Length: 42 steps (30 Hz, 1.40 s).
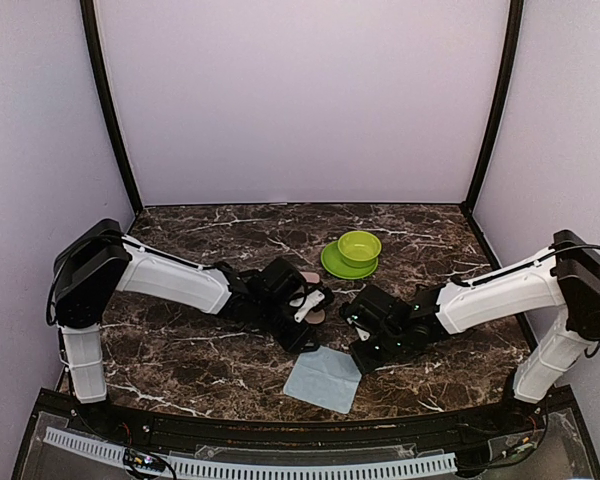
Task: Organize the sunglasses
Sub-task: Pick up the corner of the glasses cleaning cloth from the center of the board.
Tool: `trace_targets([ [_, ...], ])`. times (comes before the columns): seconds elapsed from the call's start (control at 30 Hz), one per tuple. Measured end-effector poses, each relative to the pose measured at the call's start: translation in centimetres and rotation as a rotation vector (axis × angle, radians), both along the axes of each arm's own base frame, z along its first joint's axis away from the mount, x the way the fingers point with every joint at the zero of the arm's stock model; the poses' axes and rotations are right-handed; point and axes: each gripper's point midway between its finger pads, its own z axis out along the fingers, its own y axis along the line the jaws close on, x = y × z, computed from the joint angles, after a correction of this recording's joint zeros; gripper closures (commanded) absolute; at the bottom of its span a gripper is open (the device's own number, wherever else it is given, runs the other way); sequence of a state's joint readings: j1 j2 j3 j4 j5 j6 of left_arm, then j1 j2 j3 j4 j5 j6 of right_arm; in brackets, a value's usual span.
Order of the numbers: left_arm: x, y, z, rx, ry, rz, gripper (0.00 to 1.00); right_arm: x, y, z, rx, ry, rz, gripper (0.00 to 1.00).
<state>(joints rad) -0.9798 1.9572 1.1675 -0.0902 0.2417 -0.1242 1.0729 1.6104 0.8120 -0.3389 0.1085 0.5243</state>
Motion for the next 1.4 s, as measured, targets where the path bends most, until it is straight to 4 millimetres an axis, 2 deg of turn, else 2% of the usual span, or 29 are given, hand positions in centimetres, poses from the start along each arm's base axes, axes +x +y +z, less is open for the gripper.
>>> trace_targets([
  [0.23, 0.3, 0.3, -0.2, 0.027, -0.027, -0.013, 0.71, 0.0, 0.0, 0.0, 0.003, 0.002, 0.005, 1.00],
  [0.7, -0.4, 0.1, -0.5, 0.065, -0.077, -0.040, 0.88, 0.1, -0.1, 0.0, 0.009, 0.001, -0.001, 1.00],
  [1.1, 0.0, 0.1, -0.5, 0.072, -0.083, -0.001, 1.00, 0.4, 0.0, 0.0, 0.034, -0.001, -0.003, 1.00],
  [1.4, 0.0, 0.0, -0.5, 0.056, -0.066, 0.036, 1.00, 1.0, -0.7, 0.2, 0.057, -0.007, -0.011, 1.00],
])
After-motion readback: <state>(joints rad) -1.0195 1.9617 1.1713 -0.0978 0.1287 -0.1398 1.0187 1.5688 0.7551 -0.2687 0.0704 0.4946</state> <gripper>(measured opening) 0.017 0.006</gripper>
